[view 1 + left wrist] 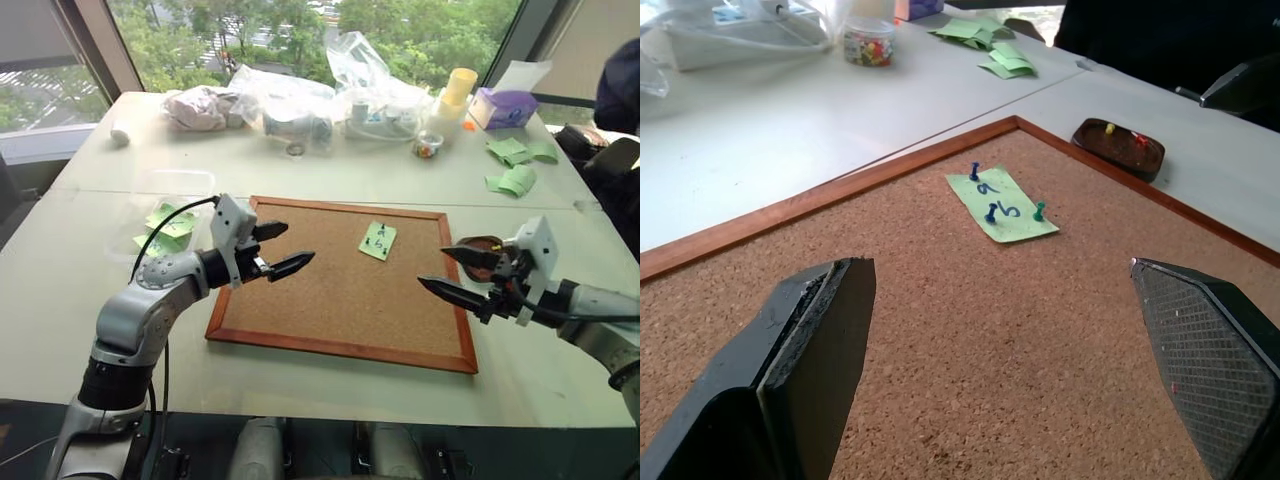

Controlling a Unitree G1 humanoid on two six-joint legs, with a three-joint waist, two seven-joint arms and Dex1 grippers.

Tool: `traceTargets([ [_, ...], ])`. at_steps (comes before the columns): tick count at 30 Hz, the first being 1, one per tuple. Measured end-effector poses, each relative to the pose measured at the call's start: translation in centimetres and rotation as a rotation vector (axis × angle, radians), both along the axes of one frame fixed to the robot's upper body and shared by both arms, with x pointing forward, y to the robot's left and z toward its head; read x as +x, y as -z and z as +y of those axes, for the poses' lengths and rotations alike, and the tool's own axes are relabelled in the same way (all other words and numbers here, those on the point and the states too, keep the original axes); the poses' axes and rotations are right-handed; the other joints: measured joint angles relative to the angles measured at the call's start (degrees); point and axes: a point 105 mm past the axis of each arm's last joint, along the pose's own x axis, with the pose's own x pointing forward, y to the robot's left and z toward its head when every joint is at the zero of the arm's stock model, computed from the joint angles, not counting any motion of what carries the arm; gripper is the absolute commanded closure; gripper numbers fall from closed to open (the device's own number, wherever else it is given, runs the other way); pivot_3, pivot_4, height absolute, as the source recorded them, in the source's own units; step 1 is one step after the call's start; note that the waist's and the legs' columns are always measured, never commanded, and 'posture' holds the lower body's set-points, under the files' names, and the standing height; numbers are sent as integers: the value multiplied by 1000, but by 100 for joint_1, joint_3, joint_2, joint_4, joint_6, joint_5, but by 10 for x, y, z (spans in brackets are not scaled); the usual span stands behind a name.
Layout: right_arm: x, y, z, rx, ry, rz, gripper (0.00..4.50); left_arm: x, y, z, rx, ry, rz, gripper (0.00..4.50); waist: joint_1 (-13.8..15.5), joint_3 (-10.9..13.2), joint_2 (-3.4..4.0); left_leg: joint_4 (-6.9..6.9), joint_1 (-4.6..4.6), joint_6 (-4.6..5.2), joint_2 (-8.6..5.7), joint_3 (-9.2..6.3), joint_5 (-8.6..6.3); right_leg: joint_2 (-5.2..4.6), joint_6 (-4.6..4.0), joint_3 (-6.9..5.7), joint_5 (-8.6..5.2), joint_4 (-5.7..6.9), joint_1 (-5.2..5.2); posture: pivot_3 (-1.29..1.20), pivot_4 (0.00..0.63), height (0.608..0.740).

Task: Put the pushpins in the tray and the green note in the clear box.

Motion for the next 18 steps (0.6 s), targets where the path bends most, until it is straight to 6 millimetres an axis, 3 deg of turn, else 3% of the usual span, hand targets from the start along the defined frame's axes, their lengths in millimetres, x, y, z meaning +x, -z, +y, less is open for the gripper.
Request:
traceTargets([
  [13, 5, 6, 16, -14, -38, -4, 605, -3, 7, 5, 44, 10, 18, 39, -4, 0, 0, -1, 0, 1, 0, 1, -1, 0, 0, 0, 0, 0, -1, 0, 150, 740],
  [18, 6, 7, 17, -26, -37, -12, 605, -2, 7, -2, 22, 21, 17, 39, -1, 0, 0, 0, -1, 1, -1, 1, -1, -2, 0, 0, 0, 0, 0, 0, 150, 740],
])
